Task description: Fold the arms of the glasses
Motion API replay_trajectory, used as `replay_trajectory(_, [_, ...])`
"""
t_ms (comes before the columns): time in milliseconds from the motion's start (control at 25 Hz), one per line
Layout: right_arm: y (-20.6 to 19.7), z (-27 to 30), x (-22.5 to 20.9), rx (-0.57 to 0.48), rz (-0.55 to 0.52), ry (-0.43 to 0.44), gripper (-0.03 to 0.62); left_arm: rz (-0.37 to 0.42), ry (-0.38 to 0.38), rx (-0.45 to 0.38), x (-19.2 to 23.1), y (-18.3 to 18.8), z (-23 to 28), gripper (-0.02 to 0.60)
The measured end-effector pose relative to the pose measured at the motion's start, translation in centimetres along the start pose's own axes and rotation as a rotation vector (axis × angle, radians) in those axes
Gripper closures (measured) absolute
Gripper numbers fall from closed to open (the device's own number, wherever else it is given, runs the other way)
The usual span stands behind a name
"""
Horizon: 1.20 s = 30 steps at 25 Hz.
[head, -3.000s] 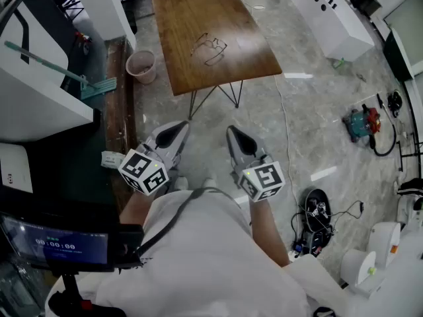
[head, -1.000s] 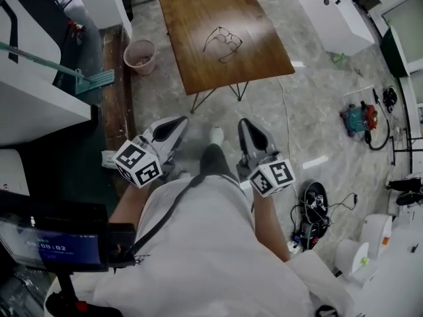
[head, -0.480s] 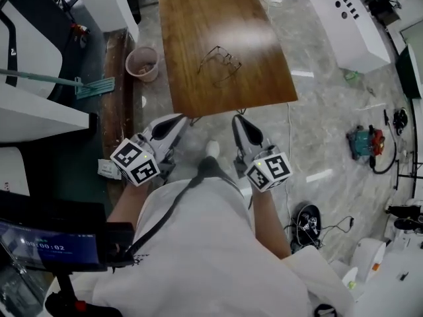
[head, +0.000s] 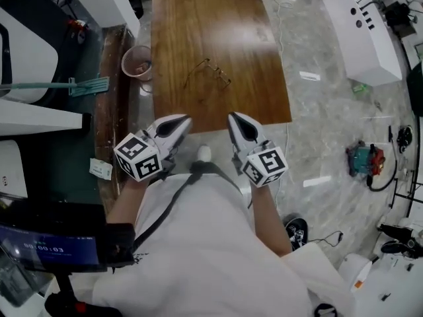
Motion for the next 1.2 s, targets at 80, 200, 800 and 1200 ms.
replay_trajectory(80, [-0.2,0.8,-1.7,0.029,-0.002,0.017,0.585,-0.014,0.01,0.041,0.2,-0.9,1.7,0.574])
replay_trajectory(200, [-0.1,1.8,-3.7,0.051,0.001,0.036,0.585,-0.019,0.035,0.058,0.6,-1.4,3.2,0.574])
replay_trajectory(800, [-1.3,6.4,-3.9,0.076,0.066,0.025,0.585,-0.299,-0.262,0.253,-1.2,-8.1,1.2,0.575])
replay_trajectory(1200, [-4.0,10.7,-7.3,0.159,0.009,-0.099,0.585,-0.235,-0.168,0.162,5.3,-4.5,1.0,0.575])
Point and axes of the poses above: the fingertips, and each gripper's own axes: z forward along the fingers, x to its left, y out of its top, the point moved 2 cm from there along -z, backward along the fingers, and after that the axes turned 7 degrees about z, right-handed, at the moved point
